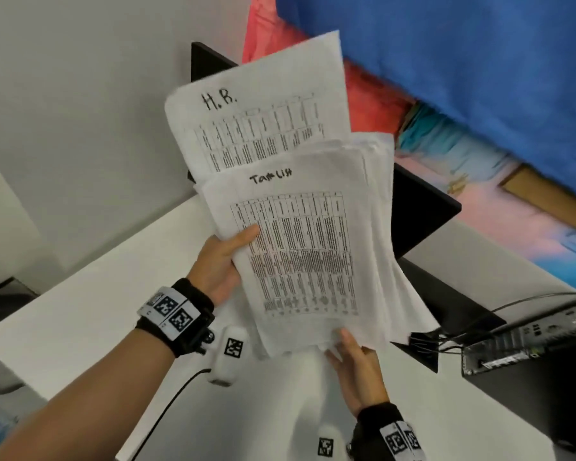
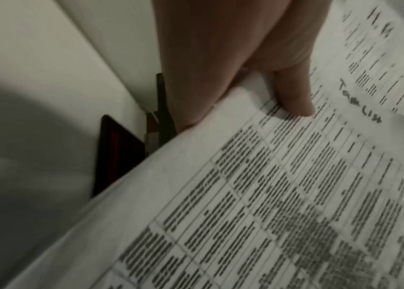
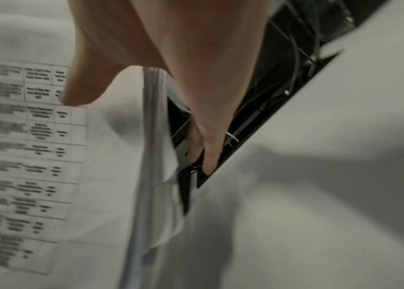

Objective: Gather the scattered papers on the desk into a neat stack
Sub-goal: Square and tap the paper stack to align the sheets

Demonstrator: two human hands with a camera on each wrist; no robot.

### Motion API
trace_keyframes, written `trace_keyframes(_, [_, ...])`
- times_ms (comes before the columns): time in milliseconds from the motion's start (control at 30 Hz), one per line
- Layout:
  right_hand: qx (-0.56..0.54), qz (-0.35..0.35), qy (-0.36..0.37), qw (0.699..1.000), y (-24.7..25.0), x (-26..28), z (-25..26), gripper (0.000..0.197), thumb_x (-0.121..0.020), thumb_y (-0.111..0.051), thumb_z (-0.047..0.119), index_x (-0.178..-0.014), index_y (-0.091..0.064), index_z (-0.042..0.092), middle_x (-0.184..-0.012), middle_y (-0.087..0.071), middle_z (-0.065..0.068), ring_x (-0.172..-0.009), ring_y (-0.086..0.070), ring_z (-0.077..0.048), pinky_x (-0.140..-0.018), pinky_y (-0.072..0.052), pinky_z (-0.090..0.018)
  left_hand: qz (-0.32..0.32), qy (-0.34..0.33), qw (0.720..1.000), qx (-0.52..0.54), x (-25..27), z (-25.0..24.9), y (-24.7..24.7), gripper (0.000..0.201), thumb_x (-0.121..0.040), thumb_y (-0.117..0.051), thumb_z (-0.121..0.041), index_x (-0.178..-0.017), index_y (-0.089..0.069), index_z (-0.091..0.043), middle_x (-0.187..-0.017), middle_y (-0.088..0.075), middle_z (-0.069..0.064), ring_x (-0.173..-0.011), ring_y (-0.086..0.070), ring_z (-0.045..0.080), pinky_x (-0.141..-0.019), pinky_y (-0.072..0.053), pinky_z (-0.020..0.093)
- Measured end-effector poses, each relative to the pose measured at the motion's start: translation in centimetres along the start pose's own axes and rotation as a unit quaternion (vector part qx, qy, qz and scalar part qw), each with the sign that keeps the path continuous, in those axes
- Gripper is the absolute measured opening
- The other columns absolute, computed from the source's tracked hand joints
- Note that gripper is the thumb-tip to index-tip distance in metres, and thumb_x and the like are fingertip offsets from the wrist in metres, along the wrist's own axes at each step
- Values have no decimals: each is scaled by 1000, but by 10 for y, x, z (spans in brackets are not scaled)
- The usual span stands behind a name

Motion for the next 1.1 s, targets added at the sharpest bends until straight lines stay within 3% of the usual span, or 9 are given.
trace_keyframes(133, [-46,-8,32,998,1,5,23,30,-84,-75,12,-109,-70,-3,-107,-77,-22,-103,-74,-32,-104,-50,-51,5,40,999,-2,9,22,7,48,-93,-63,-14,-140,-56,-8,-140,-61,19,-128,-60,34,-100,-52,51])
trace_keyframes(333, [45,-43,96,993,41,22,71,12,-81,-70,9,-81,-64,-2,-77,-77,-17,-66,-76,-20,-64,-63,-29,11,16,1000,-13,22,-32,53,84,-68,-77,-61,-141,-57,-28,-144,-59,6,-131,-58,27,-101,-51,52])
trace_keyframes(433, [16,-42,92,995,60,30,87,12,-90,-62,3,-92,-62,-9,-80,-80,-16,-68,-79,-20,-60,-63,-30,46,22,996,-71,22,-69,68,93,-56,-75,-75,-134,-64,-26,-136,-66,8,-120,-66,27,-95,-56,49])
trace_keyframes(600, [9,-54,69,996,63,33,77,16,-99,-50,-2,-93,-60,9,-84,-81,-12,-72,-80,-18,-63,-65,-34,108,44,974,-194,21,-69,66,63,-51,-91,-58,-104,-81,-26,-113,-78,7,-99,-76,22,-79,-62,32])
trace_keyframes(733, [-13,-61,60,996,60,31,72,17,-99,-51,1,-86,-53,12,-73,-81,-7,-64,-79,-14,-62,-63,-35,129,123,947,-269,20,-30,64,43,-69,-85,-33,-109,-78,-22,-123,-73,14,-109,-72,32,-87,-60,37])
trace_keyframes(800, [-34,-60,66,995,69,29,70,10,-96,-56,5,-106,-58,5,-88,-81,-9,-73,-80,-17,-62,-65,-36,130,142,945,-265,22,-16,59,41,-71,-85,-26,-111,-78,-21,-124,-72,15,-108,-73,31,-88,-59,37])
trace_keyframes(867, [-24,-36,47,998,71,23,65,44,-85,-63,8,-129,-57,1,-107,-79,-15,-91,-79,-23,-70,-64,-38,133,163,935,-287,21,-2,49,60,-64,-90,-31,-120,-72,-17,-124,-73,12,-112,-71,30,-94,-57,42])
trace_keyframes(967, [57,0,10,998,56,17,50,52,-78,-69,3,-130,-63,5,-120,-75,-18,-104,-75,-29,-76,-63,-38,120,153,899,-391,15,20,29,52,-66,-90,-32,-113,-73,-23,-112,-78,-1,-104,-75,19,-99,-55,44])
trace_keyframes(1100, [88,-17,70,994,53,16,57,42,-83,-68,2,-125,-66,2,-116,-76,-18,-104,-75,-31,-78,-63,-35,58,104,891,-437,5,24,31,38,-73,-87,-20,-109,-76,-21,-107,-79,-5,-98,-76,12,-97,-56,43])
Point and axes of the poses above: each hand's wrist, its own x-axis away from the middle knuckle, its own y-axis out of the back of the hand, z = x × y, the point moved 3 cm from there along -x, towards the middle knuckle
